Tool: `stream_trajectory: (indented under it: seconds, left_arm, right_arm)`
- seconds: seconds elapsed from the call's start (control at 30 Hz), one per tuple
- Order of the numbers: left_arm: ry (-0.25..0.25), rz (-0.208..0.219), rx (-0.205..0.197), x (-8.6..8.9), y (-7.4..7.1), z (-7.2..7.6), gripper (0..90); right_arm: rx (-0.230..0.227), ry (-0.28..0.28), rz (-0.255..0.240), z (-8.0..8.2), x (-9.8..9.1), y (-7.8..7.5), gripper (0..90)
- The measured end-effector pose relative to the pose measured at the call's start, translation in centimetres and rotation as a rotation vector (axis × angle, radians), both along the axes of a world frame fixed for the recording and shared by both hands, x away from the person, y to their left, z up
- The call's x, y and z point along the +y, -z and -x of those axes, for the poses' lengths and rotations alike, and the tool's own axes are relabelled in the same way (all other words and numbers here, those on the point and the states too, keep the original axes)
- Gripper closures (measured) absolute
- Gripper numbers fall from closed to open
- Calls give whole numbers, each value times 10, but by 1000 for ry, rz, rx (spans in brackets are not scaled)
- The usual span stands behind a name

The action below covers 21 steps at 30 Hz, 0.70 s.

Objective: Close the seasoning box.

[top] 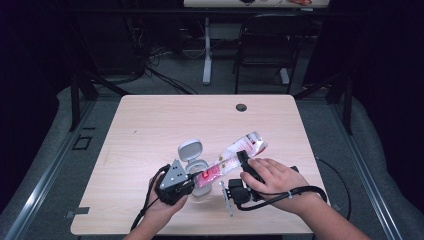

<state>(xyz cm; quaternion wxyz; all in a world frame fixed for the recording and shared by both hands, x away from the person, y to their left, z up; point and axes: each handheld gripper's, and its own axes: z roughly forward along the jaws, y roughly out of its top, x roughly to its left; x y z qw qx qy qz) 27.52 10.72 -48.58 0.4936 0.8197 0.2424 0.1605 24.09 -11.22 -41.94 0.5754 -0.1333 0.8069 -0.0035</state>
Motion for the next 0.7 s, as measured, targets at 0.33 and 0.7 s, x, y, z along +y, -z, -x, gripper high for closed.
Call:
stream_trajectory:
  seconds: [0.33,0.7]
  left_arm:
    - [-2,1,0,0,0,0,895]
    - [1,3,-1,0,-1,0,895]
  right_arm:
    - [-2,-2,3,0,1,0,827]
    - [-2,-6,5,0,1,-2,827]
